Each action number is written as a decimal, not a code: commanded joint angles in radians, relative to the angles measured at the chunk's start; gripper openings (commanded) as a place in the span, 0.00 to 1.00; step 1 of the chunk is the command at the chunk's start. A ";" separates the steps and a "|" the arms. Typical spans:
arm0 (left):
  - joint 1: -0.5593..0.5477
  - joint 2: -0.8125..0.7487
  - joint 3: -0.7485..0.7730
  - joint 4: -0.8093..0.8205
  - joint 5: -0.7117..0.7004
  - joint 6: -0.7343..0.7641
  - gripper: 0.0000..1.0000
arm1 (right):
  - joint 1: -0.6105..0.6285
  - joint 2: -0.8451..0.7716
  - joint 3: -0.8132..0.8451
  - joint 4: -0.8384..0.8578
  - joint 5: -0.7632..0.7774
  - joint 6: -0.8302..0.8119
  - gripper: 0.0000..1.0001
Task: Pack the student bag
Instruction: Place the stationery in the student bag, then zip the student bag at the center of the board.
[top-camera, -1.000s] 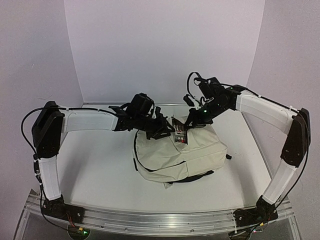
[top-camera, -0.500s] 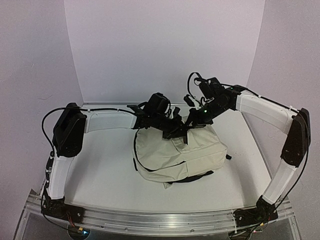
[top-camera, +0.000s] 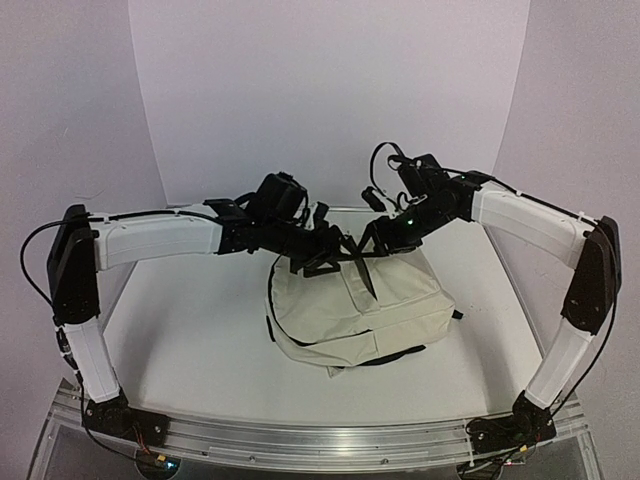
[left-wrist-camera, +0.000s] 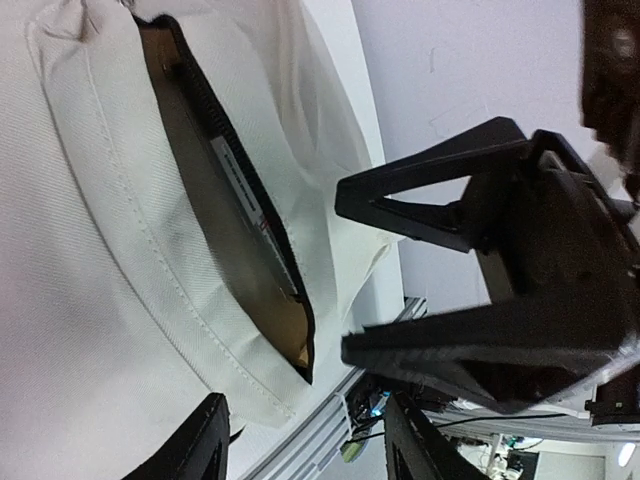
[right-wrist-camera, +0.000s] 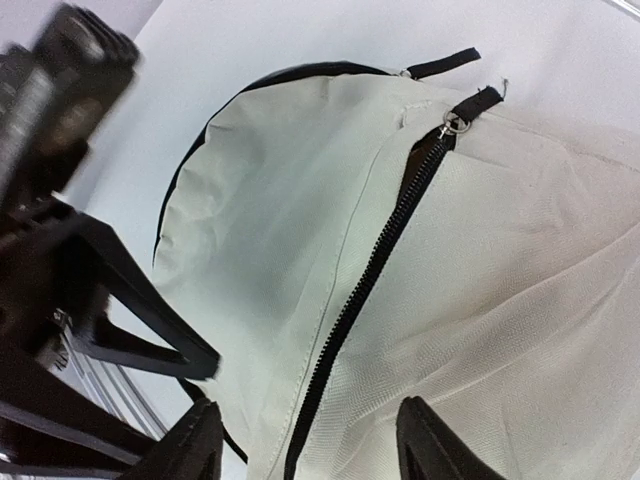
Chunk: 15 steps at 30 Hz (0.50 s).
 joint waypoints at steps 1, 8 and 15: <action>0.002 -0.083 -0.009 -0.154 -0.186 0.011 0.54 | -0.009 -0.063 0.011 0.009 -0.030 -0.101 0.60; 0.000 0.076 0.229 -0.390 -0.298 0.040 0.46 | -0.009 -0.040 -0.060 0.004 0.020 -0.194 0.38; -0.010 0.262 0.463 -0.485 -0.308 0.071 0.48 | -0.014 0.032 -0.146 0.013 0.020 -0.177 0.23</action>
